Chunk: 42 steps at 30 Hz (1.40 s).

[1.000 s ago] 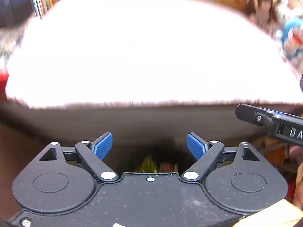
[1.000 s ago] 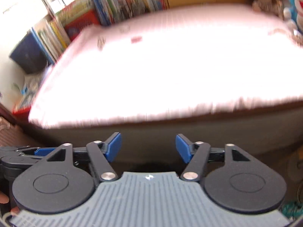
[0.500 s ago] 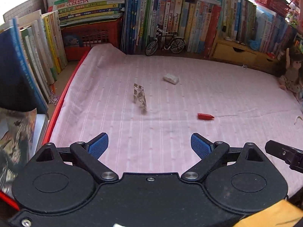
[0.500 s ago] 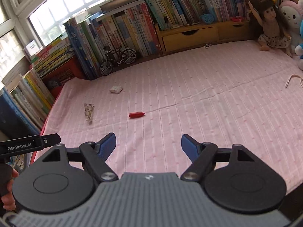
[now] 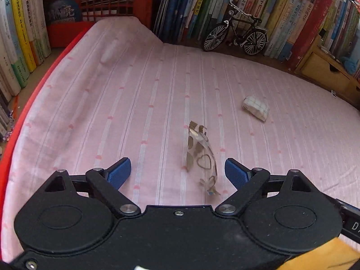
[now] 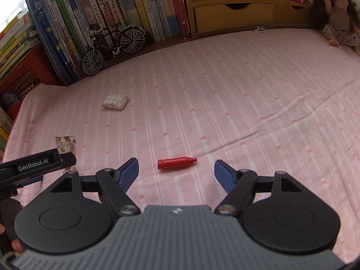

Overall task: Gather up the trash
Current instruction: 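Grasp the clear-silver wrapper with the left gripper while the right gripper grasps the red stick, then carry the clear wrapper and red stick down over the trash bin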

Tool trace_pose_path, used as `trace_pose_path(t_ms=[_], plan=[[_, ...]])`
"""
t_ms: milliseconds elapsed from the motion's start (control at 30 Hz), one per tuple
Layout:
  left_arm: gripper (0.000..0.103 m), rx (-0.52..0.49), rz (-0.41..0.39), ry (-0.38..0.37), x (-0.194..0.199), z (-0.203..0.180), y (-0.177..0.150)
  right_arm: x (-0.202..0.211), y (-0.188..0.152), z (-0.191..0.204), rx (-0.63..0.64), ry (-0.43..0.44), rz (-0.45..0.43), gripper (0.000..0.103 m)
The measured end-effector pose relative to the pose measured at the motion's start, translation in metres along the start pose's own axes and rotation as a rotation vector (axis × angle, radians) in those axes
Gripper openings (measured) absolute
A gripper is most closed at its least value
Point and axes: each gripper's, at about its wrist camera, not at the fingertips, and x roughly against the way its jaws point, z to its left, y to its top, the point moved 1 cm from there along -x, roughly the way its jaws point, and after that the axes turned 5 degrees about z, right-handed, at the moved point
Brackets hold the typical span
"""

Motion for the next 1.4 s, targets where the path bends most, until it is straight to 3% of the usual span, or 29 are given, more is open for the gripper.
trace_pose_path(t_ms=[33, 133, 200, 300, 333, 400, 633, 800, 1167, 1400], plan=[[0.087, -0.009, -0.021, 0.001, -0.001, -0.002, 0.002, -0.004, 0.001, 0.002, 0.008, -0.01, 0.004, 0.083], [0.068, -0.056, -0.044, -0.025, 0.0, -0.01, 0.004, -0.013, 0.003, 0.005, 0.02, -0.024, 0.02, 0.081], [0.045, -0.077, -0.05, -0.048, 0.004, -0.013, 0.001, -0.017, 0.002, 0.006, 0.027, -0.031, 0.02, 0.076], [0.018, -0.077, -0.037, -0.092, 0.006, -0.015, -0.001, -0.018, 0.002, 0.008, 0.033, -0.032, 0.003, 0.057], [0.017, -0.071, -0.034, -0.104, 0.009, -0.015, -0.002, -0.019, 0.002, 0.009, 0.033, -0.028, -0.002, 0.05], [0.012, -0.079, -0.034, -0.114, 0.01, -0.017, -0.004, -0.018, 0.001, 0.008, 0.032, -0.016, -0.016, 0.049], [0.01, -0.126, -0.047, -0.114, 0.047, -0.032, -0.028, 0.001, -0.007, -0.007, -0.012, 0.053, -0.036, 0.049], [0.01, -0.135, -0.066, -0.101, 0.097, -0.052, -0.066, 0.042, -0.018, -0.029, -0.003, 0.123, -0.064, 0.049], [0.01, -0.132, -0.127, -0.087, 0.243, -0.123, -0.19, 0.176, -0.095, -0.118, 0.111, 0.254, -0.114, 0.049], [0.01, -0.176, -0.108, -0.089, 0.276, -0.145, -0.265, 0.205, -0.14, -0.176, 0.124, 0.276, -0.098, 0.049]])
